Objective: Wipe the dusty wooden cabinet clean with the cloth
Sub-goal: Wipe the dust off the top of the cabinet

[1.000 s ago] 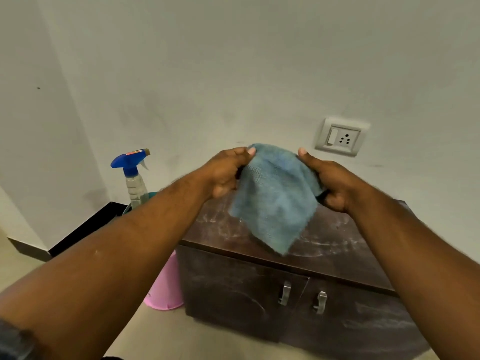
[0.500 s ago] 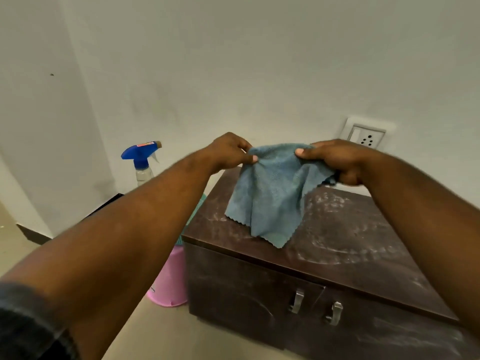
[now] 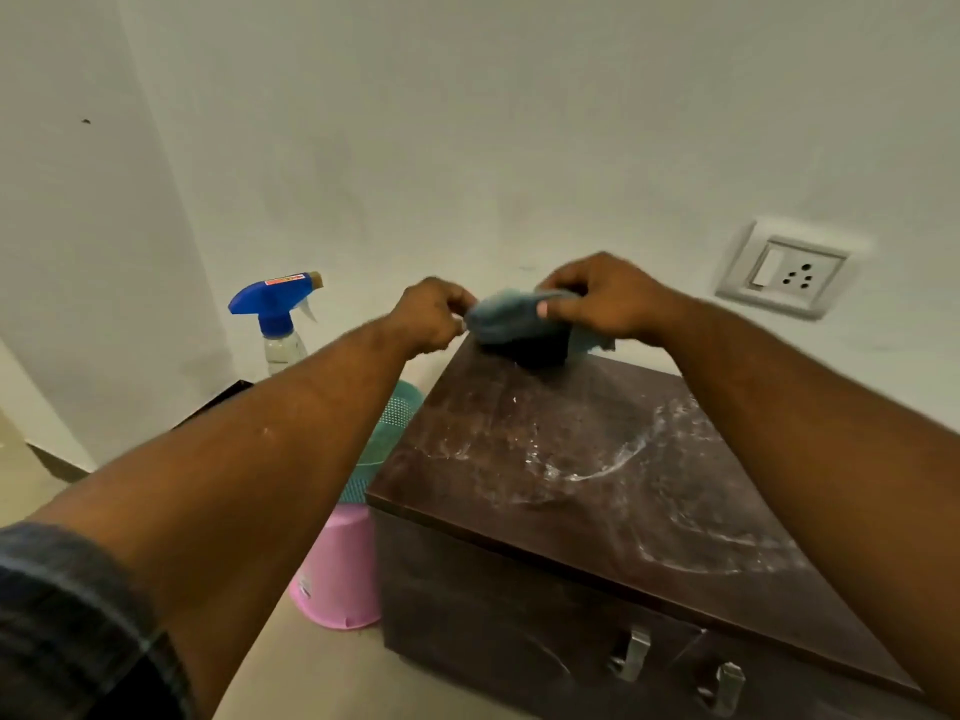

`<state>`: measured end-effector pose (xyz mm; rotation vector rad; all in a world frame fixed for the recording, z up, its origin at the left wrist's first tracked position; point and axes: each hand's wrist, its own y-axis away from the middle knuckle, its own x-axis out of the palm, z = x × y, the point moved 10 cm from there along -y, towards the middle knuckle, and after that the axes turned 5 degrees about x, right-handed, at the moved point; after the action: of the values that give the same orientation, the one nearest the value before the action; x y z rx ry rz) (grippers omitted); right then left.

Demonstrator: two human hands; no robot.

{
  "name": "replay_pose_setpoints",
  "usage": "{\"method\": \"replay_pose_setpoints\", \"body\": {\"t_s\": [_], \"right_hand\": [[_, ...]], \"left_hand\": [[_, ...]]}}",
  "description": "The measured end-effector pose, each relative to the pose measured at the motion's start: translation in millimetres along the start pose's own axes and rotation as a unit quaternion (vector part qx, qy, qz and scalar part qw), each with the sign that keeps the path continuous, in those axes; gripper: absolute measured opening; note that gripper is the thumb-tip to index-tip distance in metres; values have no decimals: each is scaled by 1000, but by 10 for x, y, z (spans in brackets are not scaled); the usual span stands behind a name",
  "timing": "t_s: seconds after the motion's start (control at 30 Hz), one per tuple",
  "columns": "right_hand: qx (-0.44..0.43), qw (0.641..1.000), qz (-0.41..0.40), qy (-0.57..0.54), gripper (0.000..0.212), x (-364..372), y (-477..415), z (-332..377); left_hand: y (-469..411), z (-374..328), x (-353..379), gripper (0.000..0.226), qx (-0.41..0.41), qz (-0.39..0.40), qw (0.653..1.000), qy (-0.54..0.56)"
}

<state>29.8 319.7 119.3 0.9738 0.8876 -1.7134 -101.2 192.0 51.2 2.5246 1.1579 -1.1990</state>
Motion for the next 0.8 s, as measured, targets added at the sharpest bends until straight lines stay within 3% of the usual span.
{"method": "replay_pose_setpoints", "body": {"t_s": [0.07,0.1,0.13,0.23,0.3,0.47,0.67,0.8], "right_hand": [[17,983,169,69,28,588,142,-120],[38,974,214,59,31,769,211,-192],[53,975,214,40,31,849,212,-241],[65,994,85,7,29,740,29,-257],[52,997,51,23,33,785,-94,-169],[80,986,133,55,71,1440,-350,-124],[94,985,126,74,69,1689,-649,-134],[15,993,113,37,59,1798,-381,139]], "left_hand": [[135,247,132,44,-10,41,996,-79],[199,357,152,44,-21,41,996,-80],[252,450,138,39,-29,30,997,-72],[353,605,45,26,-44,-15,998,-42],[394,661,-14,27,-57,-40,997,-15],[441,724,-57,38,-59,-68,996,7],[357,840,-89,33,-58,-95,993,39],[343,887,-131,31,-53,-95,994,6]]}}
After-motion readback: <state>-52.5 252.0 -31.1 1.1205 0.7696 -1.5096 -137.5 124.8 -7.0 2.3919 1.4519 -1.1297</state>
